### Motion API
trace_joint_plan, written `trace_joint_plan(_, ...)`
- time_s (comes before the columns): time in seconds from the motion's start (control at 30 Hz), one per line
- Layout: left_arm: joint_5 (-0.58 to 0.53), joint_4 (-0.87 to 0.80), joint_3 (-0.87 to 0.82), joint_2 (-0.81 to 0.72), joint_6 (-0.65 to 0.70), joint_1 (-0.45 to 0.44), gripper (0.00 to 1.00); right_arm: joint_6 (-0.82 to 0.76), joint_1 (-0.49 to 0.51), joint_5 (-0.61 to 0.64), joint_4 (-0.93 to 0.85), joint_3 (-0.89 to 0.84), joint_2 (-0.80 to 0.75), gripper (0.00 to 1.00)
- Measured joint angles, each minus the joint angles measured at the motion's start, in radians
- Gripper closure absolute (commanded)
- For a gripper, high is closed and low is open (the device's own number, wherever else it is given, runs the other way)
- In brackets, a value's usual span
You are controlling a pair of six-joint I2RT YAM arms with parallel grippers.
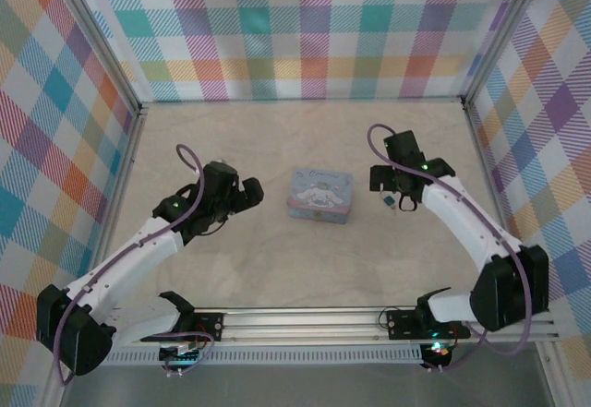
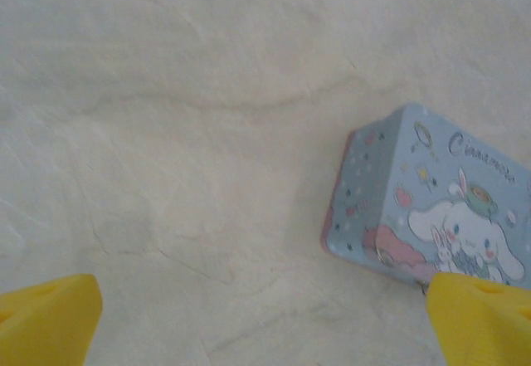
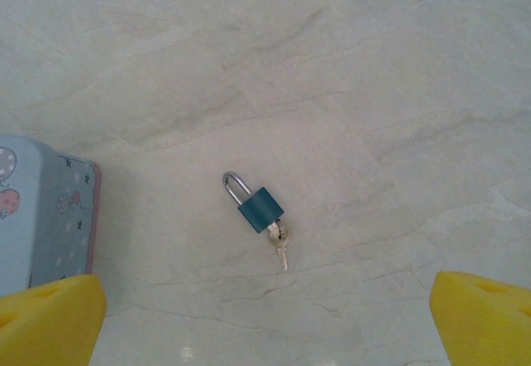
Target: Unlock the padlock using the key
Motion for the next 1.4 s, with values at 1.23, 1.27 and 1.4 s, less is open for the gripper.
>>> trace_joint_plan(1.23, -0.068, 1.287, -0.519, 0.452, 0.618, 0.458, 0.00, -0.304, -0.247, -0.143, 1.570, -0.732, 0.238, 0.00)
trace_joint_plan(1.27, -0.056, 1.300, -0.521, 0.464, 0.626, 0.458, 0.00, -0.298, -0.253, -0.154, 1.568, -0.723, 0.238, 0.00)
trace_joint_plan(1.4, -0.039, 1.338, -0.523, 0.468, 0.641, 0.458, 0.00, -0.282, -0.281, -0.172, 1.569, -0.700, 0.238, 0.00)
